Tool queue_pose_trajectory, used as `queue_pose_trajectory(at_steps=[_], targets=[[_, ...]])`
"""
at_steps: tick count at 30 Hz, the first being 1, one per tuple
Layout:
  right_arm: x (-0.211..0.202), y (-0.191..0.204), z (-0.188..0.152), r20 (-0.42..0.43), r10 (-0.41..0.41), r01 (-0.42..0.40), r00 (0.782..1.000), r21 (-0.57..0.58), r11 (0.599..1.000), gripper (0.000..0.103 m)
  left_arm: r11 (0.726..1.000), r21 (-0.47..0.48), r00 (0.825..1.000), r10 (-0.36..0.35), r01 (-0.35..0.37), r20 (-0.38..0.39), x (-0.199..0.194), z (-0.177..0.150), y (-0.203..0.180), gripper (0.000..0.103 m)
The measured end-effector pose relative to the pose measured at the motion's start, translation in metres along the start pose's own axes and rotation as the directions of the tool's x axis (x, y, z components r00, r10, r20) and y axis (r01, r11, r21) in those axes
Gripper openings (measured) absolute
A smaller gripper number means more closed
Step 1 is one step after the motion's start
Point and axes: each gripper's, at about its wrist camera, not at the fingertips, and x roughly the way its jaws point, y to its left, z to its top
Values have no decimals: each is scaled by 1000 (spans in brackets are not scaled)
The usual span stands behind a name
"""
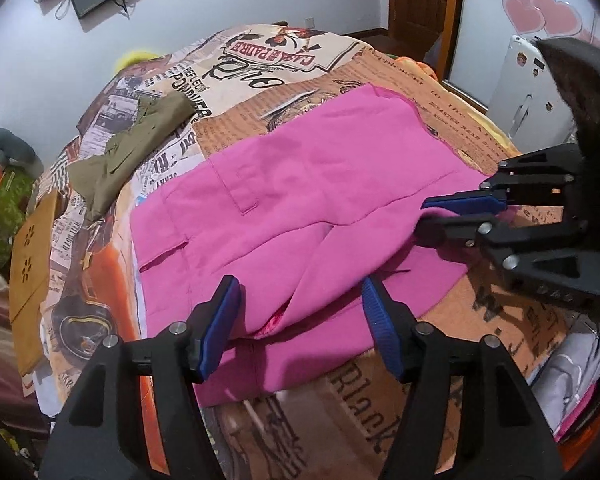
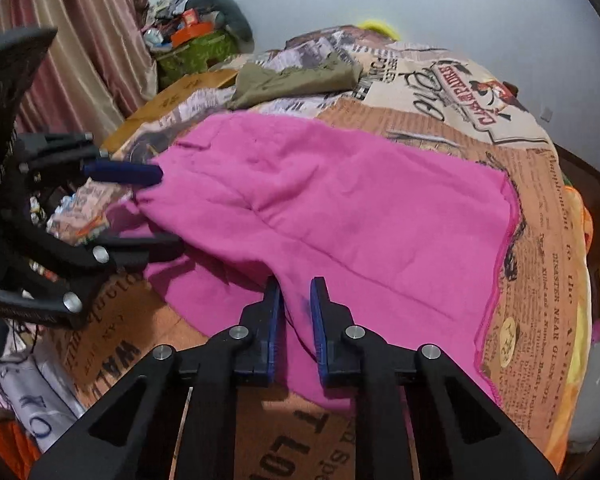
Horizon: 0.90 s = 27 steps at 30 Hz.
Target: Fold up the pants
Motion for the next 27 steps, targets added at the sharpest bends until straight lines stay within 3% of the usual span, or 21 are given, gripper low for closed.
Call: queue_pose_trajectory(at_steps=[5,7,9,12,27], targets=[[-12,-5,5,49,29,-31,998,51,998,8,998,2,998,61,-61,3,14,4,2,60],[-16,-3,6,58,25,-27,998,41,999,7,998,-18,998,58,-58,-3,16,5,6,39],[-19,-2,5,64,17,-18,998,28,999,7,998,-56,999,36,-36,-2,15,5,11,28],[-19,-1,3,59,13,-15,998,22,1000,6,996,-86,1000,-7,7,-1,11,3,14,21],[-35,4,-8,62,26,-26,998,1,1000,5,998,-62,1000,-21,22,11,-5,-12,0,17]])
